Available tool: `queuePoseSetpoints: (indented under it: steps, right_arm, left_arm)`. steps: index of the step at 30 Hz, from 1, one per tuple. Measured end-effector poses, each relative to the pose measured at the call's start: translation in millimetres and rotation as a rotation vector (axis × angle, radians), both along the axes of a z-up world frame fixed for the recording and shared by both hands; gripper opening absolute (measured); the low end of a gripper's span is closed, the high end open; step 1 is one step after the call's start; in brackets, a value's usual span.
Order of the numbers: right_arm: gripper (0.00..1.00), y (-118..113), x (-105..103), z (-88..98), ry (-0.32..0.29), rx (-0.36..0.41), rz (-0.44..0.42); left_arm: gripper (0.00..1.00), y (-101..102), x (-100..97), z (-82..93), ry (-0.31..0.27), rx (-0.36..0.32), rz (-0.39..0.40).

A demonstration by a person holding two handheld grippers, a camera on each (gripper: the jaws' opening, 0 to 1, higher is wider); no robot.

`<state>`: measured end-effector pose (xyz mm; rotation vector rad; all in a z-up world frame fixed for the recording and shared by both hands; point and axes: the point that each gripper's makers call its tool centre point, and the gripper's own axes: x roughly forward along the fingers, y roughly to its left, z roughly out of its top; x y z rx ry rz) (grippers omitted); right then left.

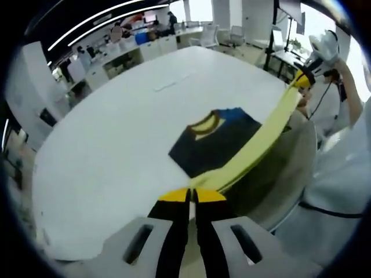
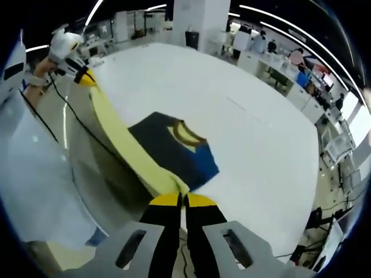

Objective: Fold the garment on the visible template until the final outline fits inside the template.

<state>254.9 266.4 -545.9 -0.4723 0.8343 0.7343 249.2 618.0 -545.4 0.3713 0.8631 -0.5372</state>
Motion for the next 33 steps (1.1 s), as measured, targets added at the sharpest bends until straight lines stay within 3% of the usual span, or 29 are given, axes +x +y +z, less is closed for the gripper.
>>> queuePoseSetpoints:
  steps: [22, 33]
  right_arm:
    - [0.03, 7.0, 53.0, -30.7, -0.003, -0.002, -0.006]
    - [0.03, 4.2, 78.8, -54.5, 0.022, 0.016, -0.037]
  left_arm:
    - [0.00, -5.9, 63.9, -38.2, -0.005, 0.030, -0.062]
    - [0.00, -2.8, 98.5, -58.0, 0.026, 0.014, -0.067]
